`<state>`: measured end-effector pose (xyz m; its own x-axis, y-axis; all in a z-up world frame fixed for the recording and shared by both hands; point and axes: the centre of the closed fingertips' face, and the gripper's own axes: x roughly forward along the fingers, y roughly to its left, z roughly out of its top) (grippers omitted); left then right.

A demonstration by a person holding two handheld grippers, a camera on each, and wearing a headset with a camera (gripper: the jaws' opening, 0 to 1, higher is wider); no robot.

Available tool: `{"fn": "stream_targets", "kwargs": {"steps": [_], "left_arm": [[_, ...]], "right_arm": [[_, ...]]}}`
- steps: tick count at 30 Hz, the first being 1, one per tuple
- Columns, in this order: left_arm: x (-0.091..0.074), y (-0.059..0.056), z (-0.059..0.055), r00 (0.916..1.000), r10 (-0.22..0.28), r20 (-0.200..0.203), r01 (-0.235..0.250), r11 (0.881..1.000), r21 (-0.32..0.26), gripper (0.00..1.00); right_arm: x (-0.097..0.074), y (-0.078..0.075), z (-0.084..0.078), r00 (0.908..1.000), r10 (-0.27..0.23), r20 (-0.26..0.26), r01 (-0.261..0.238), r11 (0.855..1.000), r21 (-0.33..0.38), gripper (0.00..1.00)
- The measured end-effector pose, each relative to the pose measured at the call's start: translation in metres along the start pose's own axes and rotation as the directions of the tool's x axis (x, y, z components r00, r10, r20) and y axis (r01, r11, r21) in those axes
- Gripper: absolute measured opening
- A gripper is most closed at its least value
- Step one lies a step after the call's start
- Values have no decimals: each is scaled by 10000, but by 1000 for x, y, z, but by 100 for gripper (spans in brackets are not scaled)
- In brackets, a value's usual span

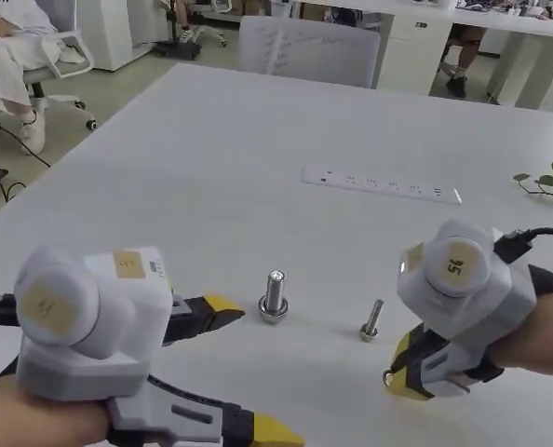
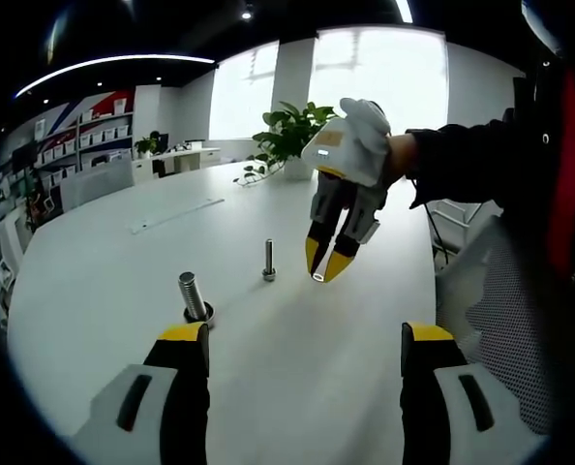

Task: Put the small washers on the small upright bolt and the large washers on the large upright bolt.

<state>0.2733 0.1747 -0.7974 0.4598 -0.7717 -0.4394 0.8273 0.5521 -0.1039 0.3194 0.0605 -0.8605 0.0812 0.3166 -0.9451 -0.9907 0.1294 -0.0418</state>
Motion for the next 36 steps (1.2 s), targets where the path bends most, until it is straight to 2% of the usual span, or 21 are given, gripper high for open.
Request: {"fn": "stream_targets", "kwargs": {"steps": [22, 36], "left_arm": [[0, 0, -1, 10000, -5, -59, 5, 10000, 5, 81], [-1, 0, -2, 10000, 28, -25, -28, 10000, -16, 81]], "right_arm": [[0, -4, -2, 10000, -40, -14, 40, 9999, 122, 13], [-17, -13, 0, 9998, -182, -120, 182, 9998, -47, 13]]}}
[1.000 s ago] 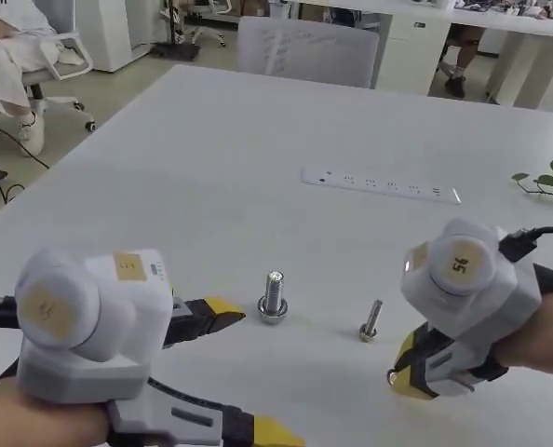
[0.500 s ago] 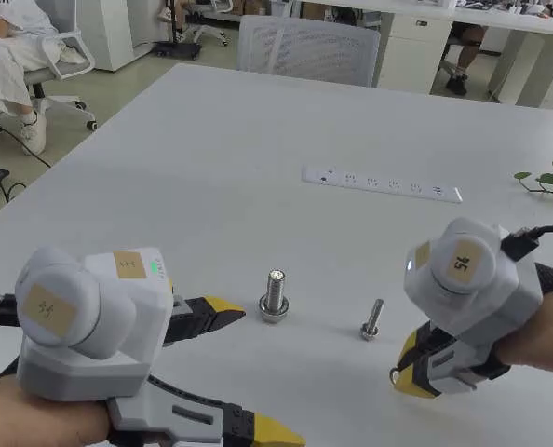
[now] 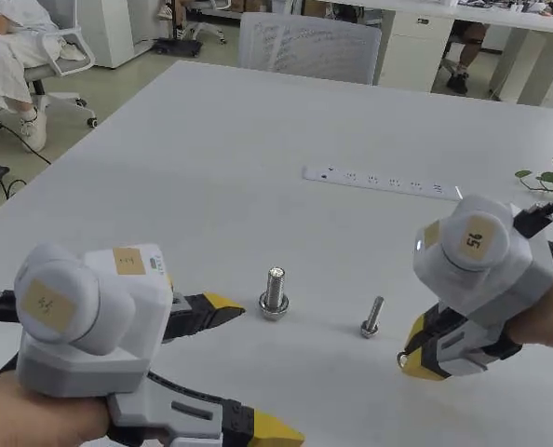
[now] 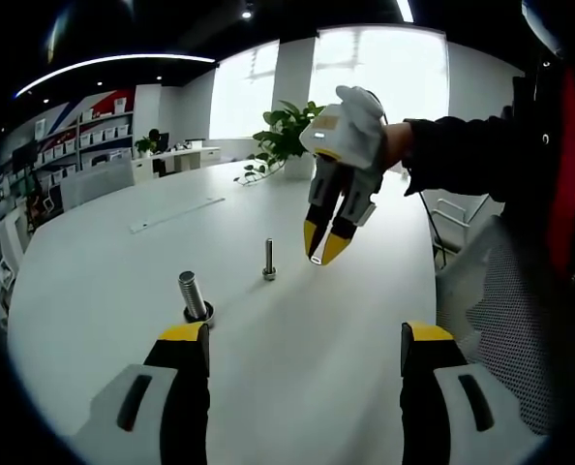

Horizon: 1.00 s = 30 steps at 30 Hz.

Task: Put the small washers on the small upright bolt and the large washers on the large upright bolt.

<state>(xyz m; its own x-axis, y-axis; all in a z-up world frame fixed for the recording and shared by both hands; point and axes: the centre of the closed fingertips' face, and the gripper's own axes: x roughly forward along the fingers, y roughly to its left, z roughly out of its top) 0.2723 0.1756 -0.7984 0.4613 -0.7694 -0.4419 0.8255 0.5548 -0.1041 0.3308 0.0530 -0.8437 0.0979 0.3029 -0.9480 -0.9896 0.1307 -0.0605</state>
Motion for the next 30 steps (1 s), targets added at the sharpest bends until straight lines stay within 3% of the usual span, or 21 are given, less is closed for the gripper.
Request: {"fn": "stream_targets", "kwargs": {"steps": [13, 23, 30], "left_arm": [[-1, 2, 0, 10000, 32, 63, -32, 10000, -31, 81], [-1, 3, 0, 10000, 64, 75, -63, 10000, -57, 81], [-1, 3, 0, 9999, 86, 86, -85, 9999, -80, 81]], "right_arm": [[-18, -15, 5, 9995, -316, -64, 315, 9994, -168, 13], [-31, -30, 24, 9976, -677, 119, 682, 9966, -462, 13], [-30, -34, 32, 9975, -703, 107, 709, 9947, -740, 13]]}}
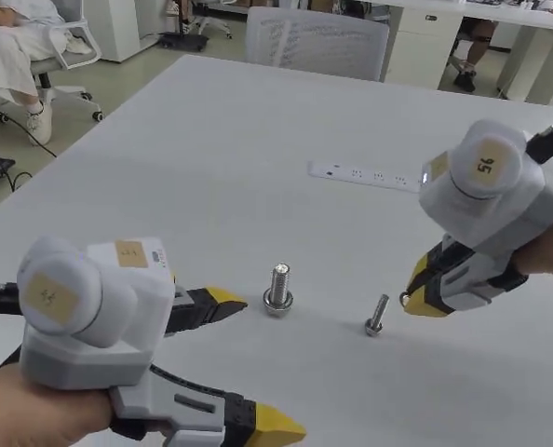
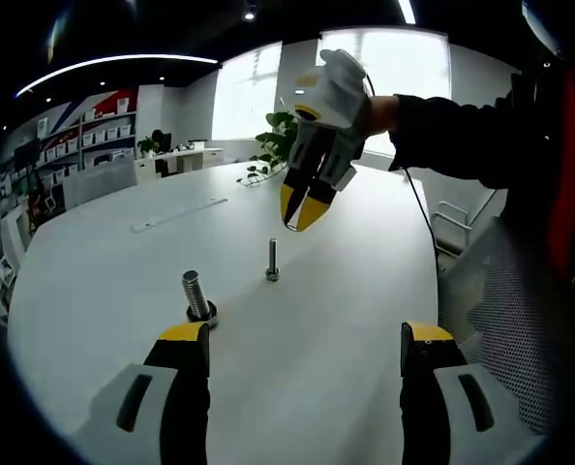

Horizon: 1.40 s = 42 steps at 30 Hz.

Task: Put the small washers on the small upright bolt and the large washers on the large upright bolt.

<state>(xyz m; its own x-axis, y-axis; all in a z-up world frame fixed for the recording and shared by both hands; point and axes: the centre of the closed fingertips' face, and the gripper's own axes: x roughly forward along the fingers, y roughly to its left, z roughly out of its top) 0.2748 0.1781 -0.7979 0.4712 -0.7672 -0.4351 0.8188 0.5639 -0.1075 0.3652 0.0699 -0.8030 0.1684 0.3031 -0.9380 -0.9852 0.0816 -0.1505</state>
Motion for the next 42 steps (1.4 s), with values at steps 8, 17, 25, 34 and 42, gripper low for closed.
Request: {"fn": "stream_targets", "kwargs": {"steps": [8, 17, 25, 34, 42], "left_arm": [[0, 0, 0, 10000, 2, -14, -2, 10000, -9, 81], [0, 1, -1, 10000, 28, -33, -28, 10000, -64, 81], [-1, 2, -3, 10000, 37, -46, -37, 9999, -105, 81], [-1, 3, -3, 10000, 64, -43, -64, 9999, -127, 81], [-1, 3, -4, 10000, 59, -75, -60, 9999, -158, 80]], "right_arm": [[2, -6, 7, 10000, 18, -8, -18, 9998, -213, 13], [10, -9, 11, 9998, 163, -92, -166, 9992, -372, 13], [16, -8, 11, 9993, 306, -206, -314, 9986, -414, 13], [20, -9, 11, 9989, 389, -268, -400, 9983, -421, 13], [23, -9, 9, 9984, 471, -322, -483, 9980, -404, 13]]}}
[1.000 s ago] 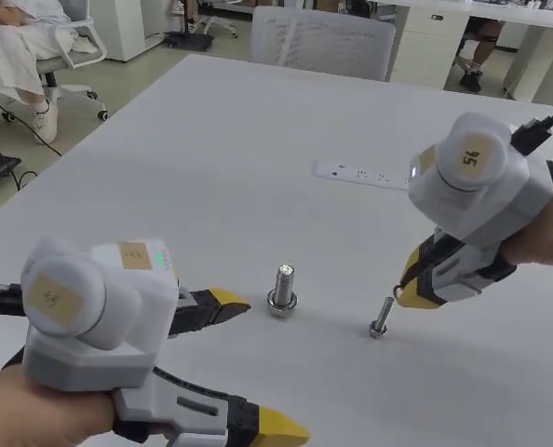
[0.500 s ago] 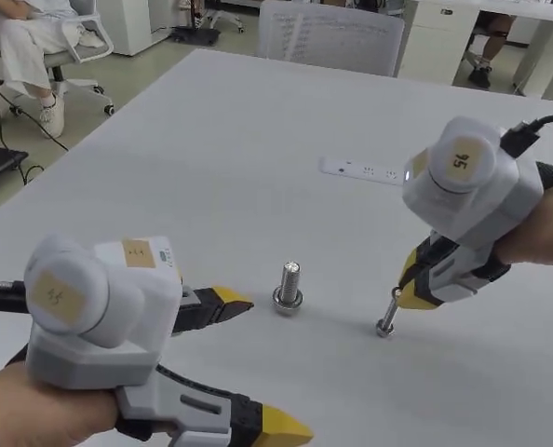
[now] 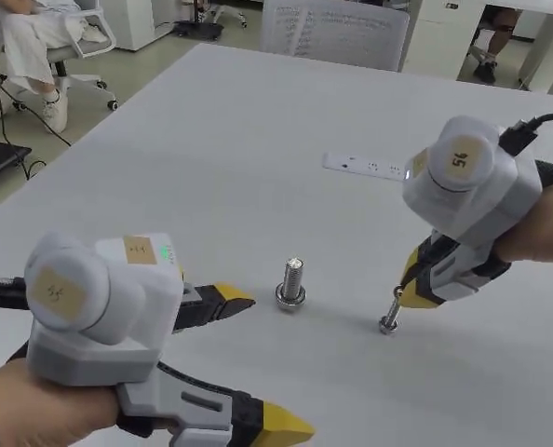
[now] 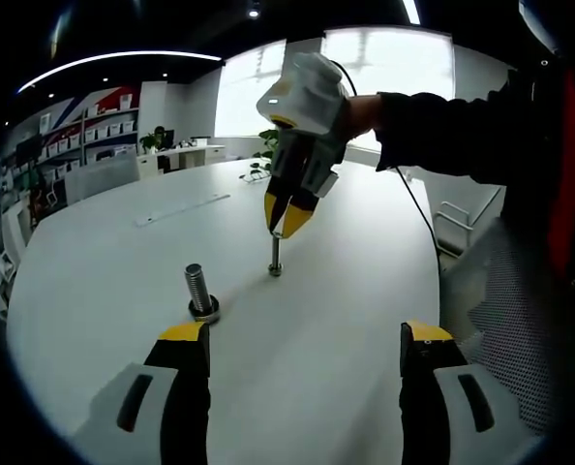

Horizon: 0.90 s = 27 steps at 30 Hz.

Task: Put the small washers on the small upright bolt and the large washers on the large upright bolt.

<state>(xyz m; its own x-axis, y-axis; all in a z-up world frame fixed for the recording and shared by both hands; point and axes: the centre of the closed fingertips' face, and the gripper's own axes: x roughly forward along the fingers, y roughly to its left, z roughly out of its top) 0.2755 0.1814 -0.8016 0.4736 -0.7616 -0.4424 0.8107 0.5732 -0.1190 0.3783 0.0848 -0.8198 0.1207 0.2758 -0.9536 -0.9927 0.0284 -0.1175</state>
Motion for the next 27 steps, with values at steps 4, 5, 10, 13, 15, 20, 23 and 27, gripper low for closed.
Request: {"fn": "stream_targets", "kwargs": {"steps": [4, 5, 10, 13, 15, 20, 23, 27], "left_arm": [[0, 1, 0, 10000, 21, -2, -21, 10000, -9, 80], [0, 1, 0, 10000, 34, 0, -34, 10000, -6, 80], [0, 1, -1, 10000, 39, -20, -39, 10000, -29, 80], [-1, 2, -1, 10000, 62, -8, -62, 10000, -46, 80], [-1, 2, -1, 10000, 65, -9, -66, 10000, -55, 80], [0, 3, -1, 10000, 68, -36, -69, 10000, -60, 80], [0, 4, -1, 10000, 92, -16, -92, 9999, -73, 80], [0, 4, -1, 10000, 84, -32, -84, 9999, -85, 80]], "right_arm": [[2, 0, -1, 10000, 57, -44, -57, 10000, 5, 13], [2, 0, -1, 10000, 49, -43, -49, 10000, -10, 13], [5, -1, -1, 9999, 119, -52, -119, 9999, 17, 13], [8, -2, -2, 9999, 161, -62, -161, 9999, 33, 13], [9, -2, -3, 9998, 195, -78, -194, 9998, 50, 13], [12, -2, -3, 9996, 253, -90, -252, 9997, 62, 13], [14, -1, -4, 9994, 315, -133, -314, 9995, 53, 13], [20, -2, -6, 9991, 399, -172, -397, 9992, 79, 13]]}}
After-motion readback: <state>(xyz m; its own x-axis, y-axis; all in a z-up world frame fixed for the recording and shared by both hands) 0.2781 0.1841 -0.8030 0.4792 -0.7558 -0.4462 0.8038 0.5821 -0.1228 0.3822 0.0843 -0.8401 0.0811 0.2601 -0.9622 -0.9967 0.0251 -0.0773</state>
